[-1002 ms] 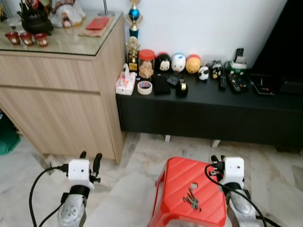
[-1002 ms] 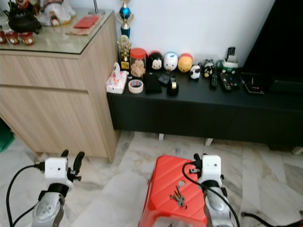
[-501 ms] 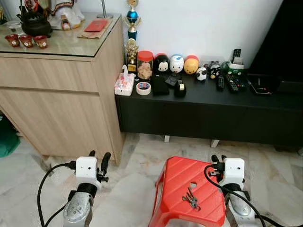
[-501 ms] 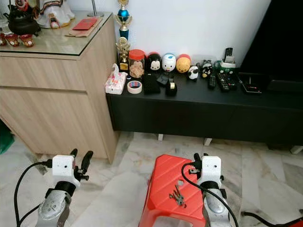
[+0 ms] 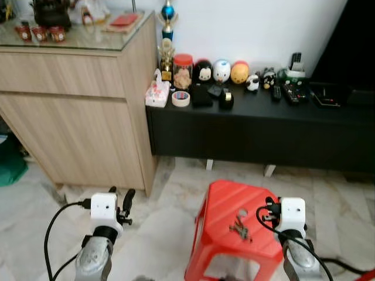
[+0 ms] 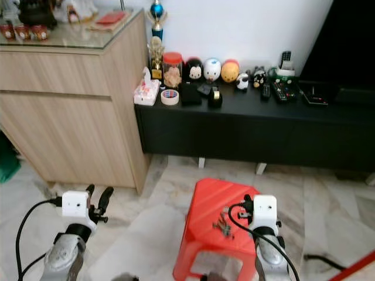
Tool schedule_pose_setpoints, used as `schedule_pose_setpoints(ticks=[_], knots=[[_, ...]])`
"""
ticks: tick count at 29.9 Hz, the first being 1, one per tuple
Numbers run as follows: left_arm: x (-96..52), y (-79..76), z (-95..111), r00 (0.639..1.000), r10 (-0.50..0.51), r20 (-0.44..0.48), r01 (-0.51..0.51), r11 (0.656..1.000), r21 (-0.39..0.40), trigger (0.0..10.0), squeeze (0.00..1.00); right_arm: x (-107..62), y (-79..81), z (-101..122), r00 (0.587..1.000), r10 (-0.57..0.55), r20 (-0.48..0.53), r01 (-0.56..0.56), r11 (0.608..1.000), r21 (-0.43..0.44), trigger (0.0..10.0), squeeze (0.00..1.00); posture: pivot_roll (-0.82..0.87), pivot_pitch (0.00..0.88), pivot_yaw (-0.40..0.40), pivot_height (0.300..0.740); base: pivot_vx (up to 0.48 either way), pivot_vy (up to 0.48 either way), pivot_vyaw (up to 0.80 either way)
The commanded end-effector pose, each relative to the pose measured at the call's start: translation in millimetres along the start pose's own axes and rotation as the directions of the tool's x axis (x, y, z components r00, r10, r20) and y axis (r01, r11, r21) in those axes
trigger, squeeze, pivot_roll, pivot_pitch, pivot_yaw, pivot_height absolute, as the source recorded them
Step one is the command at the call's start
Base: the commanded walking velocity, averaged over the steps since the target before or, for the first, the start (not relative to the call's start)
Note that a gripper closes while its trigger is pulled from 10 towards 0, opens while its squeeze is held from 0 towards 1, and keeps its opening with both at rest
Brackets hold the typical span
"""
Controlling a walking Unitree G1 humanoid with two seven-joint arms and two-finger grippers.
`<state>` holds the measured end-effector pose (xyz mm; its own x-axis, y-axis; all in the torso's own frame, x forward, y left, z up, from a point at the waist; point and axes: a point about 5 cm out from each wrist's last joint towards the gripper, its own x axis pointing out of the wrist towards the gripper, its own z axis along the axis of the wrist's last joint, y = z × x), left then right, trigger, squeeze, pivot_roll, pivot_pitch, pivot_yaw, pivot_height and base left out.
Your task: Hang keys on a hook
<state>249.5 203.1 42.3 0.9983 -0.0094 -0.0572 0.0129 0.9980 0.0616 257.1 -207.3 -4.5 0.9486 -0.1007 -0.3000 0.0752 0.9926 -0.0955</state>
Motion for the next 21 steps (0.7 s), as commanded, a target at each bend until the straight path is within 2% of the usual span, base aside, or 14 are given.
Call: schedule_pose_setpoints(ticks=[1,12,21], knots=[[1.9,3.1,0.0,1.000,0.004,-0.006,-0.005,1.000,-0.016,10.0,0.00,1.3,-6.1,-1.2,0.999,-0.024,-0.021,0.025,1.000,0.009,10.0,0.00,0.04,0.000,-0.054,0.611,0.000,0.000,0.00],[3.5,11.6,-11.3,0.999,0.028,-0.034,-0.029,0.999,-0.027,10.0,0.00,-2.2,-13.9,-18.3,0.991,-0.038,-0.127,0.043,0.999,0.034,10.0,0.00,0.05,0.000,-0.063,0.611,0.000,0.000,0.00],[5.4,13.3,-17.4,0.999,0.017,-0.051,-0.020,0.999,-0.048,10.0,0.00,-1.1,-11.6,-18.6,0.991,-0.024,-0.132,0.028,0.999,0.028,10.0,0.00,0.05,0.000,-0.063,0.611,0.027,0.000,0.00]])
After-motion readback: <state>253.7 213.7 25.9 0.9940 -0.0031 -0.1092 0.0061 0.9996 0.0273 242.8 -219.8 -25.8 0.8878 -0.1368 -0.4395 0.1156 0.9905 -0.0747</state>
